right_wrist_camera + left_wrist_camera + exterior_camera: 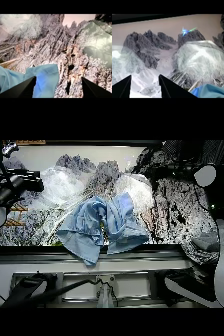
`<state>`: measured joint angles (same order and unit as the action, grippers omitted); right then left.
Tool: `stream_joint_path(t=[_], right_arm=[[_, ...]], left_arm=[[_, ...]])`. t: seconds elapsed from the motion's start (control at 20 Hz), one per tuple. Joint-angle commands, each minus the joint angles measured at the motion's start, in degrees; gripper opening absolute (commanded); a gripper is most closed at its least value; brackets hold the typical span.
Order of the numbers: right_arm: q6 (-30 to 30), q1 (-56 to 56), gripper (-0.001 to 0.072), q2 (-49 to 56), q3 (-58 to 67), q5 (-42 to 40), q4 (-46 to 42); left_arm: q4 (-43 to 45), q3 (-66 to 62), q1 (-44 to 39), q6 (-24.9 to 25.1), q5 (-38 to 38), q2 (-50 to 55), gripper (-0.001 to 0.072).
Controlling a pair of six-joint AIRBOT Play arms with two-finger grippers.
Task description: Fold the clothes and pants, and hang the long-sleeved shirts on hangers.
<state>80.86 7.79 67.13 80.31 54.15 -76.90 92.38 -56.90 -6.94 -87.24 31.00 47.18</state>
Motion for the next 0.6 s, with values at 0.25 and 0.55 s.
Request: stream_joint_path(t=[0.25,0.55], right_arm=[[0.02,0.07,0.0646,0.00,-0.02,-2.23,0.24],[0.04,0.09,0.0646,0.00,-0.02,-6.91,1.03]], left_arm=[[-7.19,-0.04,0.02,-0.02,0.04,-0.02,0.0352],[-21.62,-0.04,-0.63,0.55,0.87,0.33,0.0352]])
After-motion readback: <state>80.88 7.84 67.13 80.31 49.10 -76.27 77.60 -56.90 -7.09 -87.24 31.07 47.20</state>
